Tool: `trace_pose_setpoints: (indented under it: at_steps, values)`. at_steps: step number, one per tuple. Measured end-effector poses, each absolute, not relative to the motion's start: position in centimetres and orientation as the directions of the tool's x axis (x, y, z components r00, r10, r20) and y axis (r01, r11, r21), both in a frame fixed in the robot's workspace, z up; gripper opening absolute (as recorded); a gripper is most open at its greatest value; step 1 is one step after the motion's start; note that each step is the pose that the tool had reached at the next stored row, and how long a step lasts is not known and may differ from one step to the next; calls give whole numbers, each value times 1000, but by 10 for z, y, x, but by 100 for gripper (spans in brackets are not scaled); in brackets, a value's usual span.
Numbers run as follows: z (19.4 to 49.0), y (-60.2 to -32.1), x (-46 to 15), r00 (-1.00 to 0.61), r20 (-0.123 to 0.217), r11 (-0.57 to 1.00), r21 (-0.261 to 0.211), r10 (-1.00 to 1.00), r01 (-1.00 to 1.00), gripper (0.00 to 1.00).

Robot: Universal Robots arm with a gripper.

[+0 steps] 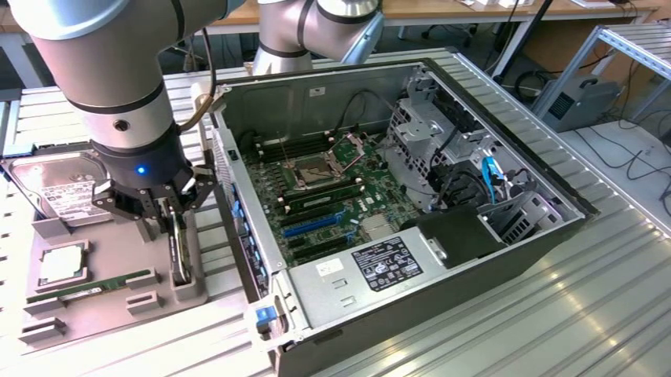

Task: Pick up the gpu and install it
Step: 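Pick up the gpu and move the gpu toward the slot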

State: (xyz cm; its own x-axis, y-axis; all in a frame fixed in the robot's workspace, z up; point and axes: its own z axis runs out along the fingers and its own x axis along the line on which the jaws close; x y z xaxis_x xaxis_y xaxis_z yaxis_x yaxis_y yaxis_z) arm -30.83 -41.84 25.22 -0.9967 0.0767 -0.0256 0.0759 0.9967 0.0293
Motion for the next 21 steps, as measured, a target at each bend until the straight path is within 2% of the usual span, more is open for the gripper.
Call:
trace_pose_setpoints:
  at_steps: [10, 11, 12, 13, 14, 21]
  values:
    - [252, -418, -308, -997, -26, 997, 29, 77, 76, 26]
    - [252, -418, -308, -997, -26, 997, 29, 77, 76, 27]
    - [252, -418, -308, -997, -26, 997, 29, 77, 76, 33]
    - [252, -418, -308, -997, -26, 997, 29, 77, 76, 33]
    - [252, -418, -308, -997, -26, 997, 29, 77, 76, 40]
    - [248, -418, -308, -997, -25, 997, 29, 77, 76, 40]
